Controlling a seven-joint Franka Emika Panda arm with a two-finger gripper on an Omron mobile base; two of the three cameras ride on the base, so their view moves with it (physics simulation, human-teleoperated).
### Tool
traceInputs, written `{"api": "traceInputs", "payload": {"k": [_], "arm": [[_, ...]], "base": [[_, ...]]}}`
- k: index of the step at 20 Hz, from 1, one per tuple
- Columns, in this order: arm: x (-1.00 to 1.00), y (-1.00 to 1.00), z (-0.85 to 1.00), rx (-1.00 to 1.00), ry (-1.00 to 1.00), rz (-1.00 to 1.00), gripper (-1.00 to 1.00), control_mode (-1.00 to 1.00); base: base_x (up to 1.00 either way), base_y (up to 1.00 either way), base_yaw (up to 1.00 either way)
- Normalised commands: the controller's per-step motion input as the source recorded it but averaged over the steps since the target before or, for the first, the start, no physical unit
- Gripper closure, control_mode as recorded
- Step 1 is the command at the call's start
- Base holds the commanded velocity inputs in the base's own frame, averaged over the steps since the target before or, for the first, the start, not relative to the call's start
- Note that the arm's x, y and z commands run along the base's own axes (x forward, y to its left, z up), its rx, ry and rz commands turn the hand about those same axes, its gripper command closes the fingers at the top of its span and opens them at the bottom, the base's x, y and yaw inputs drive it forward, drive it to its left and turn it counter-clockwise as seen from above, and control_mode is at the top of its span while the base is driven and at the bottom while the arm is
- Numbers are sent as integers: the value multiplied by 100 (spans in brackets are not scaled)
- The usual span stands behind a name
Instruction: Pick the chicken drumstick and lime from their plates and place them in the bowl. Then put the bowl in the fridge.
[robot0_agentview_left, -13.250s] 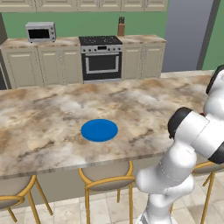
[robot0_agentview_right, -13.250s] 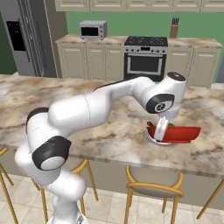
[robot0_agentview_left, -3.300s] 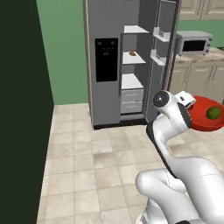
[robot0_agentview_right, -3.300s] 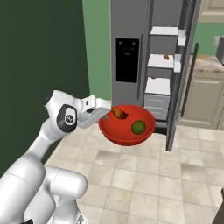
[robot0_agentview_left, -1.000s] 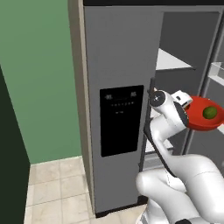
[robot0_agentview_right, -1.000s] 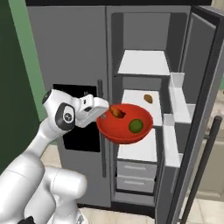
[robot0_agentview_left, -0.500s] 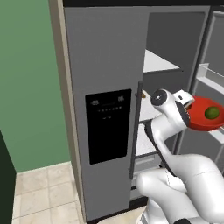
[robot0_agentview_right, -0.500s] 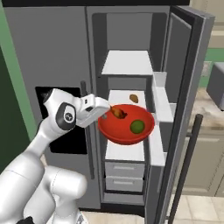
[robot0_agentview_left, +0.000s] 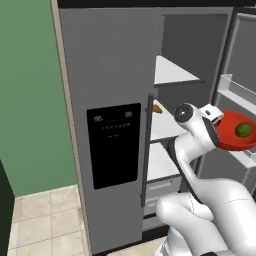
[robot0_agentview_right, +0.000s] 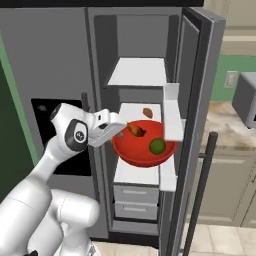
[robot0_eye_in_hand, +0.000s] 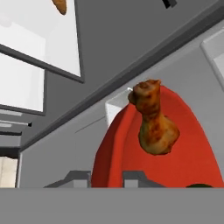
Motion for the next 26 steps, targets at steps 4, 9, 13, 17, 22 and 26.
{"api": "traceInputs", "payload": {"k": [4, 9, 13, 17, 22, 26], "arm": [[0, 0, 0, 0, 0, 0, 100, 100], [0, 0, 0, 0, 0, 0, 100, 100], [0, 0, 0, 0, 0, 0, 100, 100], [0, 0, 0, 0, 0, 0, 100, 100], [0, 0, 0, 0, 0, 0, 100, 100], [0, 0, 0, 0, 0, 0, 100, 100]], "base": [[24, -27, 22], [30, -38, 23], [31, -41, 21], [30, -36, 24], [19, -20, 10], [1, 0, 0]]}}
